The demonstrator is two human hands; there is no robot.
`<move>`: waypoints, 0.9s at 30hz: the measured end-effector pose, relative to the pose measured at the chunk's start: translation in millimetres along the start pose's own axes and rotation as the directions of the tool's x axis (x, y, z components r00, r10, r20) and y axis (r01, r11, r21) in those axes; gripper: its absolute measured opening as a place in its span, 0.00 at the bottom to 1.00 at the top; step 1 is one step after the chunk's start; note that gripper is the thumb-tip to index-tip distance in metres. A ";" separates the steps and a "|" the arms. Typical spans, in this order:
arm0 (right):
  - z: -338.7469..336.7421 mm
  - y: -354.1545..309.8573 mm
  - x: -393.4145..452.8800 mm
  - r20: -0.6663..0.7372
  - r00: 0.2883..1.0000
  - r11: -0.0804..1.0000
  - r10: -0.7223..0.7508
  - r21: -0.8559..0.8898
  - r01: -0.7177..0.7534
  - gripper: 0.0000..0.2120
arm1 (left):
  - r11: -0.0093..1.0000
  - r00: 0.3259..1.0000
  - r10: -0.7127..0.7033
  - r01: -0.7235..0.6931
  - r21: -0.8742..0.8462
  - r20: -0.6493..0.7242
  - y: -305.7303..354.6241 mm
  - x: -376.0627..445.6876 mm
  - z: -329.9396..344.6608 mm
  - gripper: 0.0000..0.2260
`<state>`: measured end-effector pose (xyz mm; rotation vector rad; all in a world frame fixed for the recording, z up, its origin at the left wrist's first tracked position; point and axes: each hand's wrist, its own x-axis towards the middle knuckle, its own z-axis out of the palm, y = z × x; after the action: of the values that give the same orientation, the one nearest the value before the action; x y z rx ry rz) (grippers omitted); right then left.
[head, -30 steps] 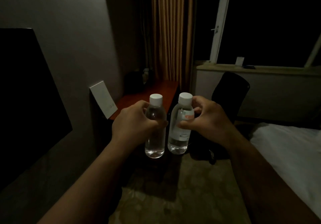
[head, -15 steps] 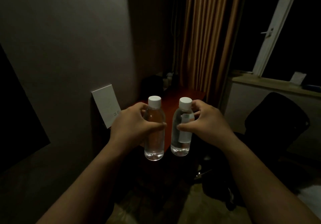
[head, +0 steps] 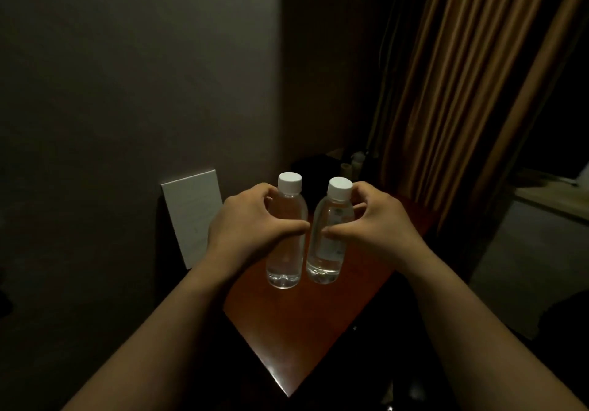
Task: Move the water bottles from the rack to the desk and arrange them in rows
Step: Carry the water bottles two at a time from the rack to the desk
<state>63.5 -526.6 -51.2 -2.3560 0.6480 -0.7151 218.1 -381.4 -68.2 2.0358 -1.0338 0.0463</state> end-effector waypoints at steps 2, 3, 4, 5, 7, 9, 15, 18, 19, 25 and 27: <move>1.9 17.8 33.0 0.030 1.000 1.000 -0.006 0.009 0.006 0.28 | 0.999 0.999 -0.043 0.044 0.017 -0.016 -4.1 25.6 12.2 0.28; 3.6 26.6 49.3 0.045 0.999 1.000 -0.012 0.011 0.012 0.29 | 0.998 0.998 -0.064 0.064 0.024 -0.025 -6.1 37.1 17.7 0.28; 5.8 35.3 66.0 0.061 0.998 1.000 -0.019 0.011 0.018 0.30 | 0.996 0.996 -0.089 0.090 0.031 -0.033 -8.4 48.4 23.3 0.27; 9.1 43.9 82.4 0.078 0.997 1.000 -0.028 0.009 0.027 0.30 | 0.993 0.993 -0.115 0.116 0.037 -0.040 -11.2 58.9 28.9 0.27; 16.1 61.4 114.5 0.115 0.992 0.999 -0.052 0.010 0.051 0.31 | 0.985 0.984 -0.166 0.168 0.044 -0.058 -17.1 79.6 41.6 0.26; 23.3 78.1 146.0 0.153 0.984 0.996 -0.086 0.030 0.082 0.29 | 0.975 0.973 -0.213 0.217 0.044 -0.086 -22.0 100.1 54.4 0.26; 39.3 122.0 242.7 0.263 0.947 0.980 -0.185 0.121 0.158 0.28 | 0.938 0.922 -0.331 0.346 0.039 -0.202 -35.5 168.5 94.4 0.27; 45.4 139.4 288.3 0.319 0.919 0.969 -0.232 0.160 0.189 0.28 | 0.920 0.892 -0.373 0.391 0.021 -0.256 -46.4 203.2 114.8 0.27; 48.6 145.1 302.7 0.333 0.911 0.966 -0.243 0.171 0.195 0.28 | 0.913 0.880 -0.386 0.407 0.021 -0.277 -52.2 214.2 121.8 0.28; 89.5 181.0 372.6 0.415 0.867 0.955 -0.274 0.224 0.195 0.29 | 0.867 0.813 -0.476 0.498 -0.025 -0.336 -100.0 265.9 164.2 0.31; 108.9 192.5 389.6 0.434 0.852 0.949 -0.291 0.241 0.202 0.28 | 0.850 0.794 -0.503 0.526 -0.028 -0.342 -114.9 279.0 176.2 0.31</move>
<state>365.6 -850.1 -121.2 -2.3291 0.0607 -0.2697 425.8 -648.6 -155.2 2.2102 -0.2419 0.1418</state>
